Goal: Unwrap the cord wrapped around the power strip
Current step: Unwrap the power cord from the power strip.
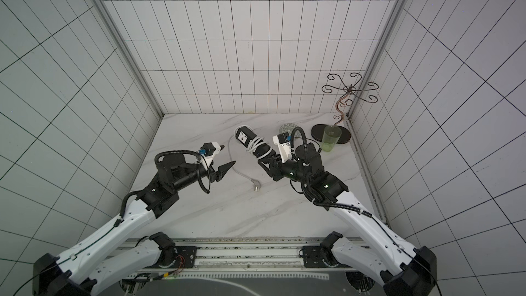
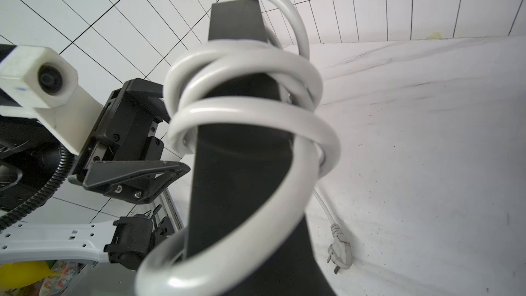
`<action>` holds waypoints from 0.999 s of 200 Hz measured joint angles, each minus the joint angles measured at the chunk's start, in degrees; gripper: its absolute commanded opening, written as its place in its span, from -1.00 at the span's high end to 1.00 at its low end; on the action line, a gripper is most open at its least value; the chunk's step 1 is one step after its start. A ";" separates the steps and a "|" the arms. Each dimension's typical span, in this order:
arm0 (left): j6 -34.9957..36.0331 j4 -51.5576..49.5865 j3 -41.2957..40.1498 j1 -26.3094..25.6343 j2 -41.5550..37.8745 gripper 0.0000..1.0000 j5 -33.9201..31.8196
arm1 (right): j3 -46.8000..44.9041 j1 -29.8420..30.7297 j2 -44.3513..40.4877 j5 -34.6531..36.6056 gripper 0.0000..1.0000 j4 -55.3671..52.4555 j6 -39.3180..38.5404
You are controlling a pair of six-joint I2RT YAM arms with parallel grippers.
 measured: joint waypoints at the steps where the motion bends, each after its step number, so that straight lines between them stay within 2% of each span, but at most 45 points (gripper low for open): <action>1: -0.04 0.17 -0.02 0.00 0.04 -0.48 0.04 | 0.07 0.00 0.00 -0.13 1.00 -0.07 0.00; 54: -3.65 12.46 -0.07 0.02 8.76 -0.45 0.26 | 1.64 0.00 -0.07 -3.61 1.00 -3.87 -0.26; 91: -5.01 14.53 0.87 0.13 13.99 -0.07 -0.33 | 5.22 0.00 1.03 -4.37 1.00 -8.70 -0.24; 127: -5.44 12.85 1.07 0.31 13.77 0.32 -1.73 | 9.46 -0.02 2.03 -5.33 1.00 -11.63 -0.11; 166: -7.58 12.81 1.07 1.03 12.57 0.53 -1.49 | 13.75 -0.02 1.92 -6.12 1.00 -16.37 0.83; 180: -8.96 13.25 1.14 1.25 12.50 0.54 -0.39 | 15.23 -0.02 1.92 -6.12 1.00 -17.57 1.70; 200: -12.02 13.27 2.12 1.29 12.35 0.28 2.34 | 18.01 -0.02 2.27 -6.34 1.00 -19.61 4.22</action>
